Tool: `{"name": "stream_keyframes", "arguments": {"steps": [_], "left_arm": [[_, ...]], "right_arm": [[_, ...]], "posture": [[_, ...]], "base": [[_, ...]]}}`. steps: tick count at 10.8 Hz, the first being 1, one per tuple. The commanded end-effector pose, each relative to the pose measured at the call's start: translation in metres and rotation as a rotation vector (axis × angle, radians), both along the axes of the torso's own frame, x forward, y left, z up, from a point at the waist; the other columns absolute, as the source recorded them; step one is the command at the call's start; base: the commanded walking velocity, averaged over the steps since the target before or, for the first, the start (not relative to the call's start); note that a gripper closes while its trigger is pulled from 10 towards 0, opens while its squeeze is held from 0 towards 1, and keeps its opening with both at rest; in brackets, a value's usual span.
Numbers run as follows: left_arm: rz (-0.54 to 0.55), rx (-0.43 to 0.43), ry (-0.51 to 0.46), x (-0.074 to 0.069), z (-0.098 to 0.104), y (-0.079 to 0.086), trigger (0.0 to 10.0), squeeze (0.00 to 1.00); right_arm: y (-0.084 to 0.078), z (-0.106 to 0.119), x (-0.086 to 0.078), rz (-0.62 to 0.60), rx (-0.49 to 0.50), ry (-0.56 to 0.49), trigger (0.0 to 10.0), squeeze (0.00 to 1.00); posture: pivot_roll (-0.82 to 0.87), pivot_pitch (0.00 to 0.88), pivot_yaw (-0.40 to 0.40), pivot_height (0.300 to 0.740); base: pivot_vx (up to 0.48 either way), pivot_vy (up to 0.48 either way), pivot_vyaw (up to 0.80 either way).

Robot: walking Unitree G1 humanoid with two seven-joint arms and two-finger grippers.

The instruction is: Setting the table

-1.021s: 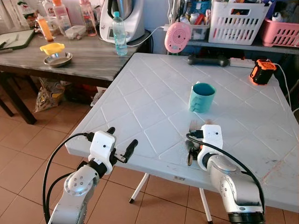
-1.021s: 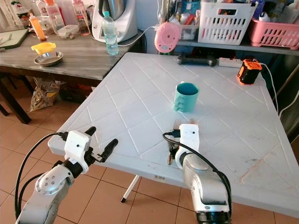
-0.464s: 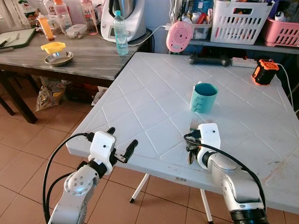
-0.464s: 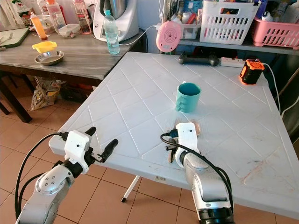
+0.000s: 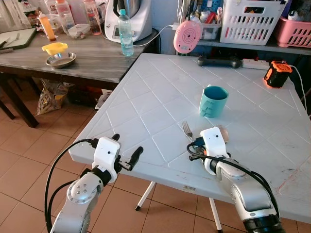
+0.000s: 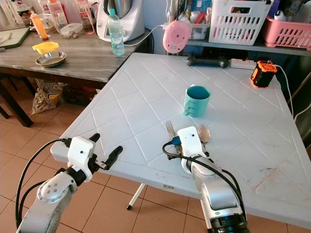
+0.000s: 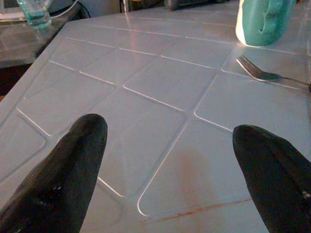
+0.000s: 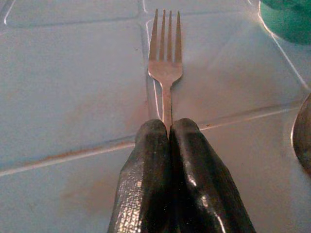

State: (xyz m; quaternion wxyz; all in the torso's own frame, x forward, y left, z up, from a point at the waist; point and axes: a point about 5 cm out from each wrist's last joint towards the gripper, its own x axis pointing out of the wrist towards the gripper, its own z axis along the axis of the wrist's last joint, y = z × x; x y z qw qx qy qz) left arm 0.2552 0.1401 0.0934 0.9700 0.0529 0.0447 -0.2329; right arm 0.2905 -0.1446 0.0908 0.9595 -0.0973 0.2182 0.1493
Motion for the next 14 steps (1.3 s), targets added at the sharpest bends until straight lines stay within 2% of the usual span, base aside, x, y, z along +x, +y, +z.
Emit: {"name": "stream_keyframes", "arguments": {"steps": [1, 3, 4, 5, 6, 8, 10, 14], "left_arm": [[-0.003, 0.012, 0.002, 0.0, 0.001, 0.0, 10.0, 0.0], [-0.003, 0.013, 0.005, 0.001, 0.0, -0.001, 10.0, 0.0], [-0.003, 0.013, 0.006, 0.002, 0.0, 0.0, 10.0, 0.0], [-0.003, 0.012, 0.007, 0.002, -0.001, -0.001, 10.0, 0.0], [-0.002, 0.012, 0.008, 0.002, -0.001, -0.001, 10.0, 0.0], [-0.002, 0.012, 0.011, 0.002, -0.002, -0.001, 10.0, 0.0], [-0.003, 0.013, 0.011, 0.002, -0.002, 0.0, 10.0, 0.0], [-0.003, 0.013, 0.014, 0.001, -0.002, 0.0, 10.0, 0.0]], "right_arm": [[-0.006, -0.017, -0.007, 0.013, -0.055, 0.072, 0.0, 0.0], [-0.015, -0.012, -0.002, 0.048, -0.197, -0.016, 0.0, 0.0], [-0.016, -0.007, 0.001, 0.015, -0.163, -0.033, 0.0, 0.0], [-0.015, -0.004, 0.002, -0.01, -0.131, -0.057, 8.0, 0.17], [-0.014, -0.002, 0.002, -0.033, -0.085, -0.073, 10.0, 1.0], [-0.008, -0.003, 0.0, -0.027, -0.054, -0.081, 10.0, 1.0], [-0.008, 0.005, 0.004, -0.104, -0.008, -0.133, 10.0, 1.0], [-0.002, 0.001, 0.005, -0.089, 0.064, -0.065, 10.0, 1.0]], "posture": [[0.04, 0.018, 0.061, 0.74], [0.04, 0.018, 0.062, 0.74], [0.04, 0.017, 0.062, 0.74], [0.04, 0.017, 0.061, 0.74], [0.04, 0.018, 0.061, 0.74], [0.04, 0.018, 0.061, 0.74], [0.04, 0.017, 0.063, 0.74], [0.04, 0.019, 0.062, 0.74]], "base": [[0.0, 0.0, 0.0], [0.0, 0.0, 0.0], [0.0, 0.0, 0.0], [0.0, 0.0, 0.0], [0.0, 0.0, 0.0], [0.0, 0.0, 0.0], [0.0, 0.0, 0.0], [0.0, 0.0, 0.0]]}}
